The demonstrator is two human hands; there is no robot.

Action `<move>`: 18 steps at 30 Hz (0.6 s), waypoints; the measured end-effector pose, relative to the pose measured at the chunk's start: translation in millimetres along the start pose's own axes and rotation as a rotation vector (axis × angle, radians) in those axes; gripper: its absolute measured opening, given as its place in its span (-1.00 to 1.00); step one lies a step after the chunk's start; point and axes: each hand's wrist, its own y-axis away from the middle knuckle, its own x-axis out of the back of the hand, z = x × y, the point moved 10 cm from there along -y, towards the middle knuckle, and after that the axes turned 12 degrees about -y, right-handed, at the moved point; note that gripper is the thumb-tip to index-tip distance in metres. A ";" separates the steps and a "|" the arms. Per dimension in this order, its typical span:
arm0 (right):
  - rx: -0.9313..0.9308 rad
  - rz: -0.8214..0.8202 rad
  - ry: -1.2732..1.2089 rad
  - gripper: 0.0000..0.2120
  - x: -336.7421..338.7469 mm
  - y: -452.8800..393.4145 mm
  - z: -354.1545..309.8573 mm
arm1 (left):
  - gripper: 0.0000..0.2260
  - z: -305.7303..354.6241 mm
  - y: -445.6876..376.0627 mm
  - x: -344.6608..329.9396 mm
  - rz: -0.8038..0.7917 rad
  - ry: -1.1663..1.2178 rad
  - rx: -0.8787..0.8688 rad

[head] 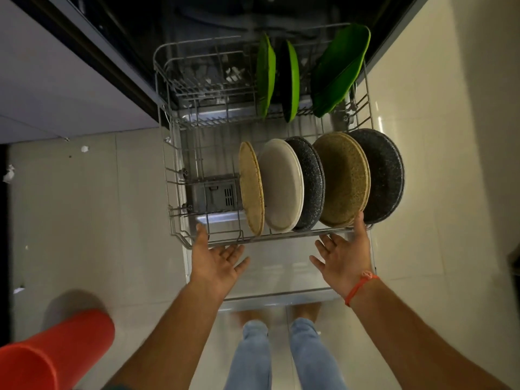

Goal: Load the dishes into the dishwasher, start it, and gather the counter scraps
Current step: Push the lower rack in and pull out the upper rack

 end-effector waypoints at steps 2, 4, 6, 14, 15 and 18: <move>0.013 -0.026 0.022 0.09 -14.7 -5.0 -7.7 | -0.13 13.9 -2.4 -9.9 -0.012 -0.016 -0.015; 0.030 -0.044 0.053 0.07 -29.4 -11.1 -15.0 | -0.17 29.3 -6.8 -18.7 -0.021 -0.038 -0.037; 0.045 -0.045 0.090 0.06 -42.4 -16.5 -23.0 | -0.21 43.0 -10.7 -27.6 -0.037 -0.065 -0.061; 0.085 -0.092 0.193 0.08 -92.3 -35.4 -56.7 | -0.20 92.0 -22.8 -63.5 -0.095 -0.148 -0.133; 0.091 -0.102 0.212 0.07 -98.9 -37.6 -60.5 | -0.18 98.1 -24.2 -68.4 -0.106 -0.156 -0.139; 0.108 -0.145 0.273 0.05 -120.1 -42.3 -70.8 | -0.15 116.5 -27.4 -81.8 -0.129 -0.183 -0.154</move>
